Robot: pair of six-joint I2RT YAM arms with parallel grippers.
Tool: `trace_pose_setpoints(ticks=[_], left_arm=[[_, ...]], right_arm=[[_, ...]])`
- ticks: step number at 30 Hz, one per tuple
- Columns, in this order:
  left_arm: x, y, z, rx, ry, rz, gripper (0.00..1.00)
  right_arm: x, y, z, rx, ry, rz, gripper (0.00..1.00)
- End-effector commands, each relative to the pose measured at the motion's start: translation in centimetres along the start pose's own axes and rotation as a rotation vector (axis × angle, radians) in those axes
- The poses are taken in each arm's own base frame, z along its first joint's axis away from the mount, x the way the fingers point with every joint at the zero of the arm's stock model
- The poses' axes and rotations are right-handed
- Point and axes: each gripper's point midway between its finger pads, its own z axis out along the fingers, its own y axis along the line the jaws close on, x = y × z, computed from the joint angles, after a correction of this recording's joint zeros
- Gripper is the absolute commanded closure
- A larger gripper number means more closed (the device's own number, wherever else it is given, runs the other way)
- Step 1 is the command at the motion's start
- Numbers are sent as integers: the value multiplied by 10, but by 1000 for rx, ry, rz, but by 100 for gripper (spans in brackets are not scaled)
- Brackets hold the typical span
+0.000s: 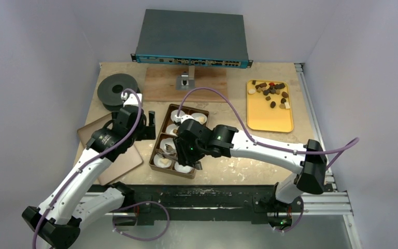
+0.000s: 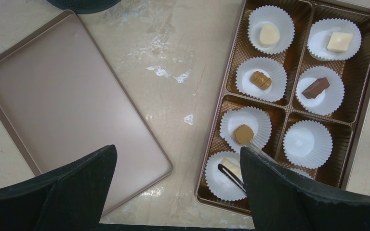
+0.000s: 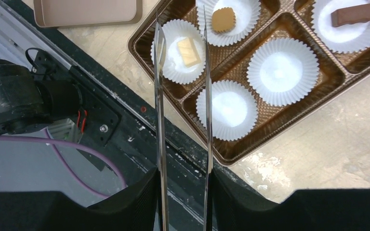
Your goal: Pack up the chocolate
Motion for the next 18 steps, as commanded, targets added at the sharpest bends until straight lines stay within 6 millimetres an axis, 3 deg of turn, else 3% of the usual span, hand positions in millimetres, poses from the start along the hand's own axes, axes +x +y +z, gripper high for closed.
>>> trace_pose_setpoints(ticks=[1, 7, 18], left_arm=[[-10, 7, -5, -21, -51, -51, 0], [-13, 6, -8, -6, -77, -62, 0], [-11, -2, -5, 27, -58, -56, 0]], right_arm=[[-35, -3, -37, 0, -124, 19, 55], [-50, -46, -48, 65, -166, 86, 55], [-84, -183, -99, 322, -340, 311, 54]])
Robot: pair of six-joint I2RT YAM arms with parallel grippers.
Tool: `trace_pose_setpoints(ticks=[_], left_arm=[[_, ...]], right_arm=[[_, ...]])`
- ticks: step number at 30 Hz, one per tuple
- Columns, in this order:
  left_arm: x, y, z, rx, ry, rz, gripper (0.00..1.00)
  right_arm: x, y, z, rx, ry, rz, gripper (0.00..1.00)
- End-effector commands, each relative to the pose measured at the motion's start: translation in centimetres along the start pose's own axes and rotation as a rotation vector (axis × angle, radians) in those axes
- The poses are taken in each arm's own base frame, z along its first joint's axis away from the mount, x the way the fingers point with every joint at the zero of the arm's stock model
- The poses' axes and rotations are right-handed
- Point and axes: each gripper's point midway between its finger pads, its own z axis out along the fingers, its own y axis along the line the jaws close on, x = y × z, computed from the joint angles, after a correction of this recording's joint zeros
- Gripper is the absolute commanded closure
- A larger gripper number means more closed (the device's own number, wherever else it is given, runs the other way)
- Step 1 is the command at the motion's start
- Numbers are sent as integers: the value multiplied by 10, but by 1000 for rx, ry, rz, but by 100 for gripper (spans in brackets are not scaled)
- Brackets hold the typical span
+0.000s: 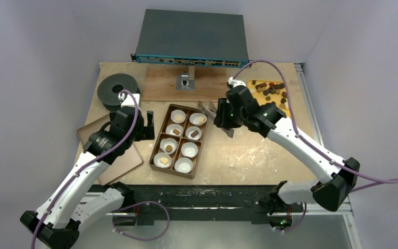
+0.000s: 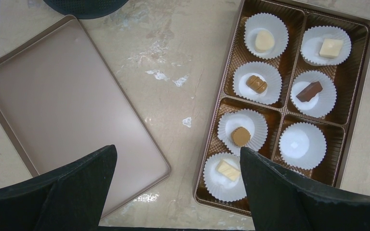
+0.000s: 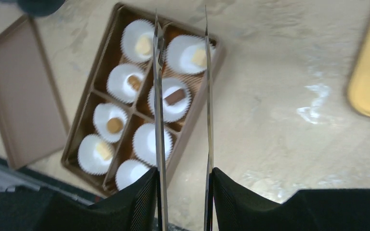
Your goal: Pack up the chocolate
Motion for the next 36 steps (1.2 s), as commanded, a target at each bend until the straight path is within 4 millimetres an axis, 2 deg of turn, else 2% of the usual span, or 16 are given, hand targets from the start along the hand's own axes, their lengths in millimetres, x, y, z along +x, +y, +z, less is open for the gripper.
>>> trace_pose_setpoints(ticks=[1, 10, 15, 27, 36], left_arm=[[-5, -6, 3, 21, -17, -35, 0], [-5, -8, 3, 38, -14, -30, 0], [-4, -12, 3, 58, -8, -32, 0], [-4, -17, 2, 85, -7, -35, 0], [-3, -21, 3, 100, 0, -35, 0]], right_arm=[[-22, -56, -7, 135, -70, 45, 54], [-48, -151, -8, 364, -125, 159, 53], [-50, -199, -2, 484, -129, 224, 54], [-39, -260, 10, 603, -123, 326, 54], [-48, -296, 20, 623, -119, 385, 55]])
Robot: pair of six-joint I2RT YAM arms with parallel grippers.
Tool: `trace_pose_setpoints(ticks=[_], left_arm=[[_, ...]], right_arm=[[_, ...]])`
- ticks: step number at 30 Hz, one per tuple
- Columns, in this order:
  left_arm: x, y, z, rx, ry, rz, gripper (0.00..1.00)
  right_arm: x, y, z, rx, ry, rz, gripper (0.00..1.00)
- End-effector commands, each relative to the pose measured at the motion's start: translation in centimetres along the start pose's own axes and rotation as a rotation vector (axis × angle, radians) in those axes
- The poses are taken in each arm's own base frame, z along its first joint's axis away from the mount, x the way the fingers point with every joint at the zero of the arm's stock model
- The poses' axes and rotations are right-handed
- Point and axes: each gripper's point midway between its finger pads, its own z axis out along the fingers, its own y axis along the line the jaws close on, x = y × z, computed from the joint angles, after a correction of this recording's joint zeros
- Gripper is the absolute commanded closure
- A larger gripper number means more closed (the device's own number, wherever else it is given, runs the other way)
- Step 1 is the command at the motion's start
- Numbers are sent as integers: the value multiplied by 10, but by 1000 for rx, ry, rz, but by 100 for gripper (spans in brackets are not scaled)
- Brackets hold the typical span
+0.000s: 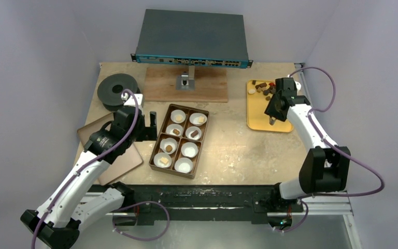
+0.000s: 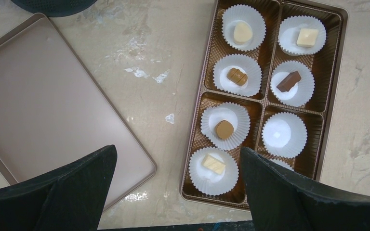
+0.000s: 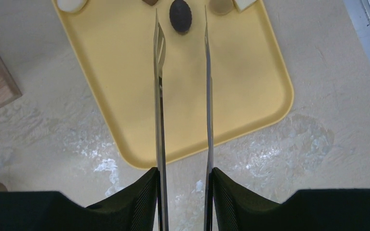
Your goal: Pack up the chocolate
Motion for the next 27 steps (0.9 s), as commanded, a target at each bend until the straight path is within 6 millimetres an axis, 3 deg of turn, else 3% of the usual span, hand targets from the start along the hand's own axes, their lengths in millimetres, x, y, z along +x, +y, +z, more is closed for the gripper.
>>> trace_pose_setpoints(ticks=[1, 8, 22, 27], left_arm=[[-7, -4, 3, 15, -29, -32, 0], [-6, -3, 3, 11, -28, -30, 0], [-6, -3, 5, 8, -23, -28, 0], [-5, -3, 5, 6, -20, -26, 0]], right_arm=[[-25, 4, 6, -37, -51, 19, 55], [-31, 15, 20, -81, -21, 28, 57], [-23, 13, 25, -76, -7, 23, 65], [-25, 12, 15, -85, -14, 25, 71]])
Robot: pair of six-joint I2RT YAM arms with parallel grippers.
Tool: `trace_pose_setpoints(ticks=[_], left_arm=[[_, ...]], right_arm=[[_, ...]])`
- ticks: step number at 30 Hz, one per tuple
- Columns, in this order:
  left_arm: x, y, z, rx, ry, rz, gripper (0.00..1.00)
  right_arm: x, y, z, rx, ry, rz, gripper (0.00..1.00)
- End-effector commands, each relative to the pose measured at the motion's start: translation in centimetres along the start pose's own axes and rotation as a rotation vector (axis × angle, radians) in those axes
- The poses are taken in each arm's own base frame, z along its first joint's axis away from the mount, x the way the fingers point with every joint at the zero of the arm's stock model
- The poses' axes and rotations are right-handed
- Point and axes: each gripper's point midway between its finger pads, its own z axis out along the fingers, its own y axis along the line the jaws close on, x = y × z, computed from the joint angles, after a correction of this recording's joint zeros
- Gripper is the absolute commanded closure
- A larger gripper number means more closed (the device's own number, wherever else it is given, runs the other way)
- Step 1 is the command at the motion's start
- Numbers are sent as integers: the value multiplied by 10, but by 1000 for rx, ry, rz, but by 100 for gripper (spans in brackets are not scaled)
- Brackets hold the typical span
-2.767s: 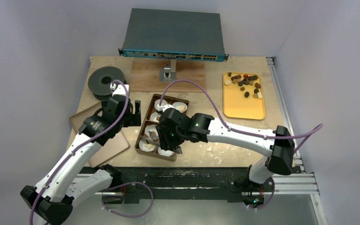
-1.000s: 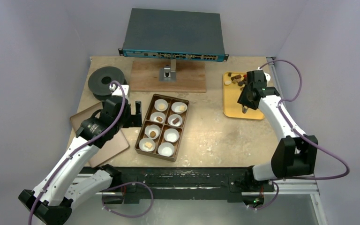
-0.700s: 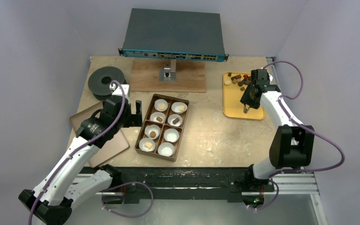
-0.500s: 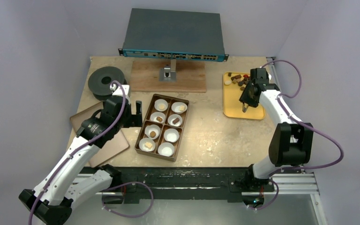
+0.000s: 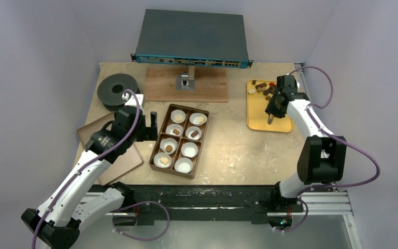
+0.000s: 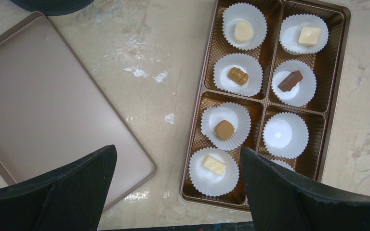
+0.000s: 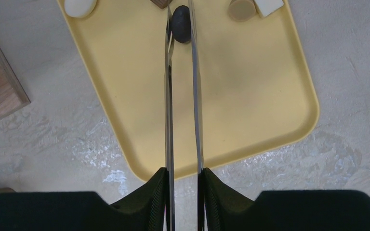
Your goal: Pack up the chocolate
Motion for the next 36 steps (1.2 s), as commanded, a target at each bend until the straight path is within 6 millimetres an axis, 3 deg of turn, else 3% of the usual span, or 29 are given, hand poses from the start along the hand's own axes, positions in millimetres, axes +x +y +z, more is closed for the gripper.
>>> trace_pose_setpoints(ticks=[1, 7, 16, 26, 36], left_arm=[[-7, -2, 1, 5, -26, -28, 0], [-7, -2, 1, 8, -26, -29, 0], [-7, -3, 2, 10, -23, -28, 0], [-7, -1, 1, 2, -25, -28, 0], [-7, 0, 2, -9, -24, -26, 0]], right_arm=[[-20, 7, -20, -42, -71, 2, 72], [-20, 7, -44, -75, -94, -7, 74], [8, 19, -79, -160, -78, -48, 75], [46, 83, -133, -353, -53, -163, 75], [96, 133, -169, -512, 21, -278, 75]])
